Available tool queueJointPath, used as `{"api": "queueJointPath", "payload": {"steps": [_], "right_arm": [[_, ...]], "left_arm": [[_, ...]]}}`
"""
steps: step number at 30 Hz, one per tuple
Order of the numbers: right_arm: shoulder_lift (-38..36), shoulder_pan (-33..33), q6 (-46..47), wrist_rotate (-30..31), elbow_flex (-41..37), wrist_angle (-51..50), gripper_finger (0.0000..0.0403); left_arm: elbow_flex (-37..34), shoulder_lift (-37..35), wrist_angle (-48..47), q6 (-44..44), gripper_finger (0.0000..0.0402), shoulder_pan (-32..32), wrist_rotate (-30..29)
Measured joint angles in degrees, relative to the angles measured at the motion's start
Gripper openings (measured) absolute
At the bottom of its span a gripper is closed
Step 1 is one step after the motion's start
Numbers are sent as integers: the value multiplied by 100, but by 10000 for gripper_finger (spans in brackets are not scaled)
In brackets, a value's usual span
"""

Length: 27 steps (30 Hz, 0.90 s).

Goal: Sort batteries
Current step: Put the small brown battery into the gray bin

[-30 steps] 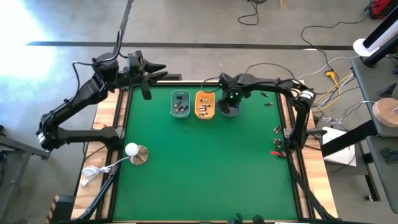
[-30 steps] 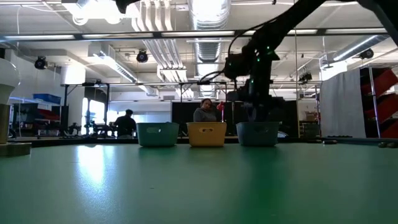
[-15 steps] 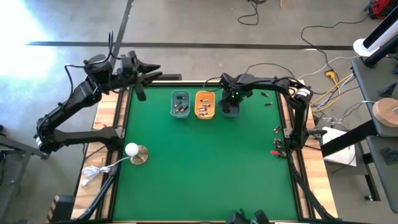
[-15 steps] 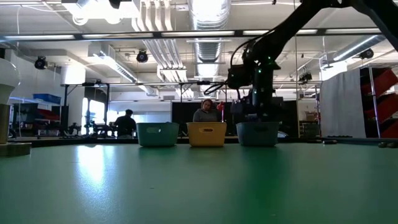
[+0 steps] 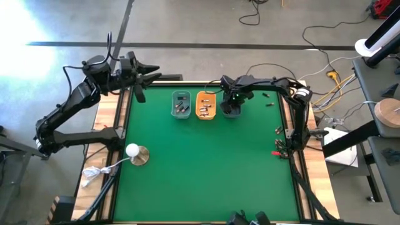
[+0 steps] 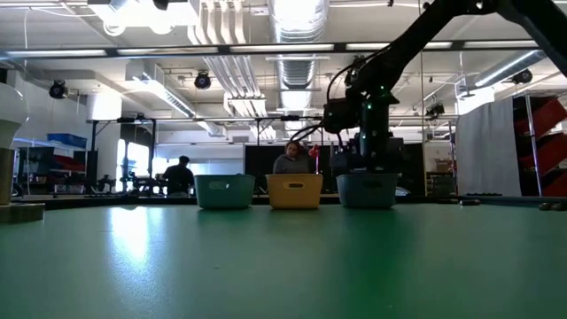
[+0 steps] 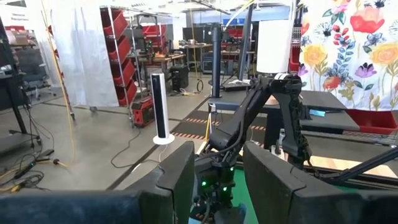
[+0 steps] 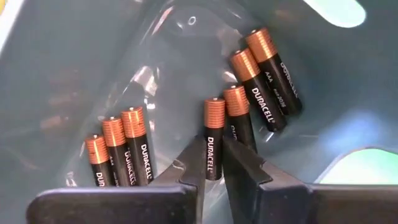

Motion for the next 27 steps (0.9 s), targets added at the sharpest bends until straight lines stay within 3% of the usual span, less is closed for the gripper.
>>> {"api": "queueJointPath", "payload": {"steps": [5,11,17,21,27], "right_arm": [[-230,45,36,1,212,-473,89],[-1371,357,165,88,579,-1535,146],[-2674,615,1278,812,-124,-2593,178],[-3274,399,2467,798,-1125,-2190,202],[-3426,-298,4043,857,-2496,-177,213]], "left_arm": [[0,-19,5,23,117,0,0],[1,63,-62,191,117,0,2],[0,387,-61,179,117,0,4],[-7,656,21,97,117,-4,66],[10,879,239,-126,117,-6,299]]}}
